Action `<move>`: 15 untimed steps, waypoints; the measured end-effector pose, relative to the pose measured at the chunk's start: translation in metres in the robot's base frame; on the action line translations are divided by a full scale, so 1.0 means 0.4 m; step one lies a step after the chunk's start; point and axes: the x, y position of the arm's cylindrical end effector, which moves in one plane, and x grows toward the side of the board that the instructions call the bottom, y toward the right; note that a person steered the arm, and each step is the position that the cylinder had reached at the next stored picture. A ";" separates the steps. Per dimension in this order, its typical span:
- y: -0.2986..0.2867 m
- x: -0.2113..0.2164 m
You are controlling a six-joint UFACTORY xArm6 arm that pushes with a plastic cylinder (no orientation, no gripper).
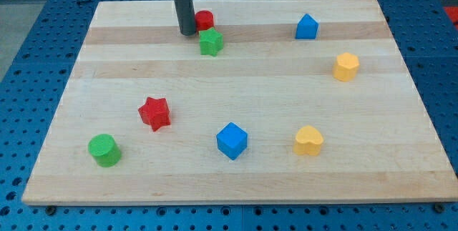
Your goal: Push red star to right side
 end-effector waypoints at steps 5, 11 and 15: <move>-0.164 0.273; -0.312 0.348; -0.377 0.443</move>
